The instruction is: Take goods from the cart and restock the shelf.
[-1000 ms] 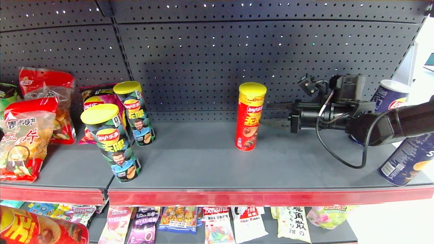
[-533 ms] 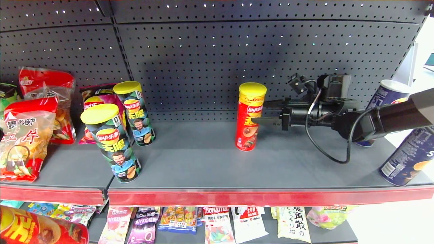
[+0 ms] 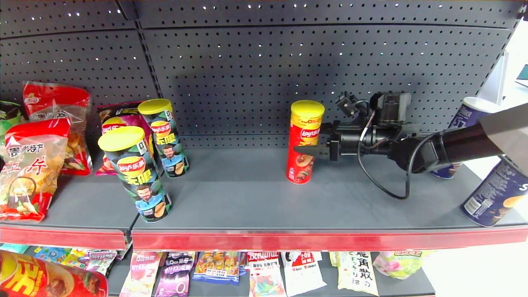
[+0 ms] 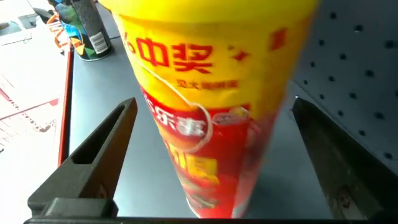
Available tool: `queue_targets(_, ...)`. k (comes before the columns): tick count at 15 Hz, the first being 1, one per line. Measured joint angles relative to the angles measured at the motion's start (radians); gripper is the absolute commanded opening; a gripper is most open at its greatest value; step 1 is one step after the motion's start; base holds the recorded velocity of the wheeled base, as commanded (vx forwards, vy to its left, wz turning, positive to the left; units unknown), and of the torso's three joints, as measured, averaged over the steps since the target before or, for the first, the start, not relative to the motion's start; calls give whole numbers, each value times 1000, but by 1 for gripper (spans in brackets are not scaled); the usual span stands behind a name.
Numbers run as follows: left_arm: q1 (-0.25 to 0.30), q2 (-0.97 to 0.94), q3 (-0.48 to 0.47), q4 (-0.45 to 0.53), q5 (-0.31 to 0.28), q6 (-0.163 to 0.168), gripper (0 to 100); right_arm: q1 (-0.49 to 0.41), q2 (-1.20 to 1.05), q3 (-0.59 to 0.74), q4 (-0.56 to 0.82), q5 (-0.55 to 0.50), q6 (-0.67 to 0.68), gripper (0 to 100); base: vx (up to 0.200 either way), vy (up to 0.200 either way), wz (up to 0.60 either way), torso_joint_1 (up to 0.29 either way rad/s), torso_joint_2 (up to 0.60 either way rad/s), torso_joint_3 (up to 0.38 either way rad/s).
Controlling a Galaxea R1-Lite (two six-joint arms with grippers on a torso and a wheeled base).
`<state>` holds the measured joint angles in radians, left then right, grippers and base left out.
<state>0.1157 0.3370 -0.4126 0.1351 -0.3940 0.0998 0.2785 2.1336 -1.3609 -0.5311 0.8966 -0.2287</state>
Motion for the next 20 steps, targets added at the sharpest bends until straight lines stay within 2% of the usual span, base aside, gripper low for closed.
queue_targets(6, 0, -1, 2, 0, 1, 0, 0, 13, 14, 0, -14, -17, -5, 0, 0, 0, 0, 0, 0, 0)
queue_targets(9, 0, -2, 1, 0, 14, 0, 0, 14, -30, 46, -12, -72, 1, 0, 0, 0, 0, 0, 0, 0)
queue_targets(14, 2, -2, -1, 0, 37, 0, 0, 30, -217, 302, -43, -220, 19, 0, 0, 0, 0, 0, 0, 0)
queue_targets(16, 2, -1, -1, 0, 38, 0, 0, 42, -277, 421, -196, -302, 49, 0, 0, 0, 0, 0, 0, 0)
queue_targets(18, 2, -1, -1, 0, 43, 0, 0, 64, -312, 507, -310, -333, 111, 0, 0, 0, 0, 0, 0, 0)
queue_targets(20, 2, -1, -1, 0, 46, 0, 0, 97, -346, 577, -351, -350, 141, 0, 0, 0, 0, 0, 0, 0)
